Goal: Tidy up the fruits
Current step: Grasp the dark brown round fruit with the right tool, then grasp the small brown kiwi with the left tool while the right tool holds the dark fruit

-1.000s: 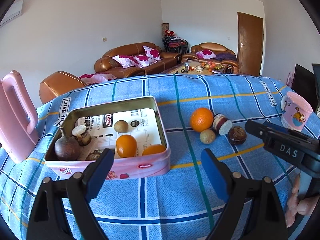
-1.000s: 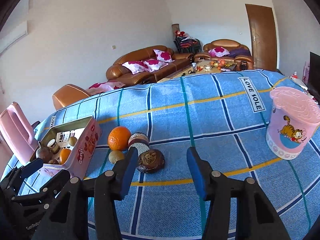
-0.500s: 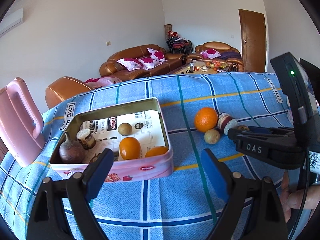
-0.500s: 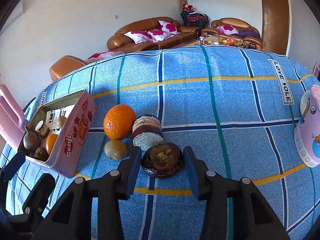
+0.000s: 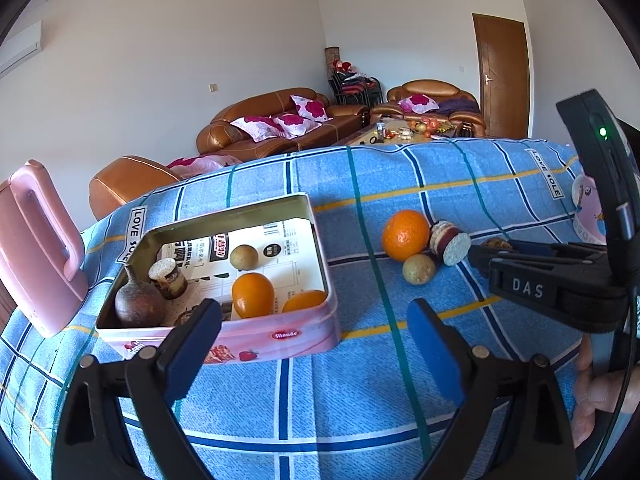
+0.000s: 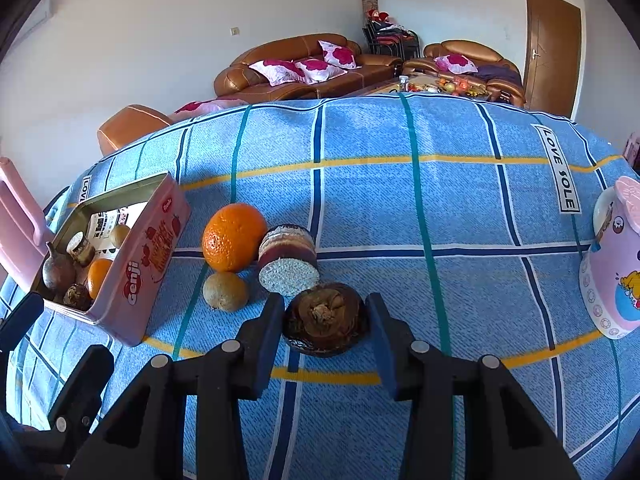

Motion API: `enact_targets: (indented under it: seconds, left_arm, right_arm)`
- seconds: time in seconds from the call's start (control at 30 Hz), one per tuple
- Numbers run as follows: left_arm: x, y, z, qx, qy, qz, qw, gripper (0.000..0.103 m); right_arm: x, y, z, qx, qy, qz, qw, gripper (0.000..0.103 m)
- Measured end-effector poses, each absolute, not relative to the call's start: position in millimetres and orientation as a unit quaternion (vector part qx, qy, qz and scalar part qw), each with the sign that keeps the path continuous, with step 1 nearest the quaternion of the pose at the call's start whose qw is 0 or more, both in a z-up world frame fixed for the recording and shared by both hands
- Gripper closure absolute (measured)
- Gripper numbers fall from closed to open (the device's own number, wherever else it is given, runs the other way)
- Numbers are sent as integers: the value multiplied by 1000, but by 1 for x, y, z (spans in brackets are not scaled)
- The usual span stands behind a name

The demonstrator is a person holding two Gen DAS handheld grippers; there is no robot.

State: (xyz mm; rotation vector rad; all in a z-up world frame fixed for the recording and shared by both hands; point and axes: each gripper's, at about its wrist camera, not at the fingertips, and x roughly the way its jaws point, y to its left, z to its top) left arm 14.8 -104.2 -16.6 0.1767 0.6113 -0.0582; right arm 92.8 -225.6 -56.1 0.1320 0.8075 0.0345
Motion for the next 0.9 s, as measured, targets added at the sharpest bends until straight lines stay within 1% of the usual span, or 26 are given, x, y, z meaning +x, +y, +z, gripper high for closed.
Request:
enact_targets:
  seconds: [0.2, 0.3, 0.37, 0.43, 0.47, 0.53, 0.63, 0.7, 0.83, 0.9]
  left_arm:
    - [11, -113, -15, 85, 301, -48, 949, 8]
    - [12, -123, -11, 81, 303, -73, 947, 9]
    - [17, -131, -9, 74, 311, -94, 943, 13]
    - [24, -142, -8, 78, 318, -104, 939, 22]
    - [28, -146, -9, 80, 322, -105, 938, 24]
    - [39, -156, -13, 83, 336, -108, 932, 35]
    - [57, -165, -22, 75, 364, -108, 922, 45]
    - [67, -171, -29, 73, 379, -105, 917, 47]
    - [83, -179, -43, 87, 402, -88, 907, 56]
    - [89, -180, -45, 82, 411, -86, 904, 59]
  right_arm:
    - [84, -251, -44, 123, 360, 14, 925, 59]
    - [82, -257, -38, 133, 345, 6, 929, 59]
    - [80, -259, -34, 135, 335, 0, 933, 59]
    - [79, -262, -30, 140, 325, -5, 935, 59]
    - [78, -264, -29, 144, 321, -6, 936, 59]
    - [77, -268, -28, 151, 315, -10, 937, 59]
    - [75, -274, -27, 154, 309, -24, 938, 59]
    - [75, -278, -26, 161, 308, -25, 937, 59]
    - [76, -281, -27, 166, 308, -27, 937, 59]
    - [76, -281, -27, 164, 308, -28, 937, 59]
